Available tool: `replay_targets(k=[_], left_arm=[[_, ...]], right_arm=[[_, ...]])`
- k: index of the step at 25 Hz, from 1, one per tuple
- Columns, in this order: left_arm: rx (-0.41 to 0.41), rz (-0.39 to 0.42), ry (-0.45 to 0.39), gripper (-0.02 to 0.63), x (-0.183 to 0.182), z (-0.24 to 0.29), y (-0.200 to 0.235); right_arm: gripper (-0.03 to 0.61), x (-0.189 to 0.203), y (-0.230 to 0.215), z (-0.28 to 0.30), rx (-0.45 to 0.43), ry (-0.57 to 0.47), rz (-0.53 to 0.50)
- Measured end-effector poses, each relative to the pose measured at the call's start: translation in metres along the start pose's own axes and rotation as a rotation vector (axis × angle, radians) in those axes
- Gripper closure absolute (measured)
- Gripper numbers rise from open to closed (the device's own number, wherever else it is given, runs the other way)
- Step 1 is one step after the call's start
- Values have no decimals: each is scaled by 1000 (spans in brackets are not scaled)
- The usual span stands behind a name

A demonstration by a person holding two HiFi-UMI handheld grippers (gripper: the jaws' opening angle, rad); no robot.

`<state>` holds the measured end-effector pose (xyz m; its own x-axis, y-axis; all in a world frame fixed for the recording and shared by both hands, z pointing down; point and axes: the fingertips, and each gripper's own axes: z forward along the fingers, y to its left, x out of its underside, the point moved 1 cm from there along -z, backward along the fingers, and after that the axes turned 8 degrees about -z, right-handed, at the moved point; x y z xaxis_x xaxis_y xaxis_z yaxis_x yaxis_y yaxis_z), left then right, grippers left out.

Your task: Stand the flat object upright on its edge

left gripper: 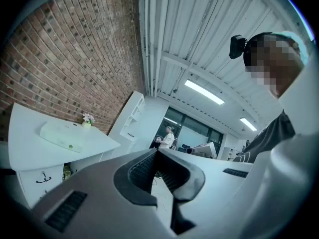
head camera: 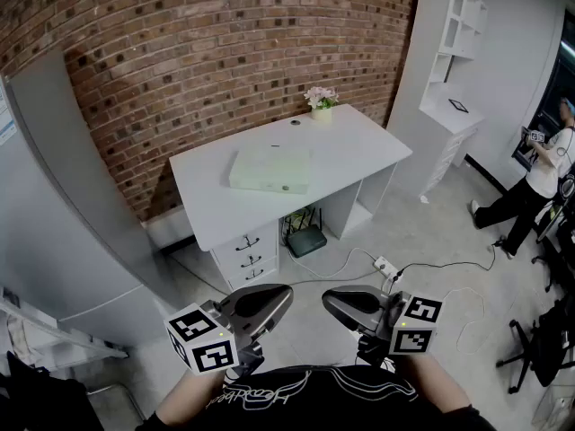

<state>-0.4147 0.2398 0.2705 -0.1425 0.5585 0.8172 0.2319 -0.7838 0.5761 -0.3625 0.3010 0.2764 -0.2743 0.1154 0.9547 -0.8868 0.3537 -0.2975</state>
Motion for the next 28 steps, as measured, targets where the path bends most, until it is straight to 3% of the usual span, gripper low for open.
replay_targets(k=[8,17,28], left_arm=[[17,-15,12,612,8,-7,3],[13,-65,61,612,16,16,21],[-59,-124,86,612,8,88,74]], right_arm=[[574,7,8,-1,24,-3,-6],[574,13,-22,-5,60,-21,64],[574,6,-116,-13,24,-45,134]])
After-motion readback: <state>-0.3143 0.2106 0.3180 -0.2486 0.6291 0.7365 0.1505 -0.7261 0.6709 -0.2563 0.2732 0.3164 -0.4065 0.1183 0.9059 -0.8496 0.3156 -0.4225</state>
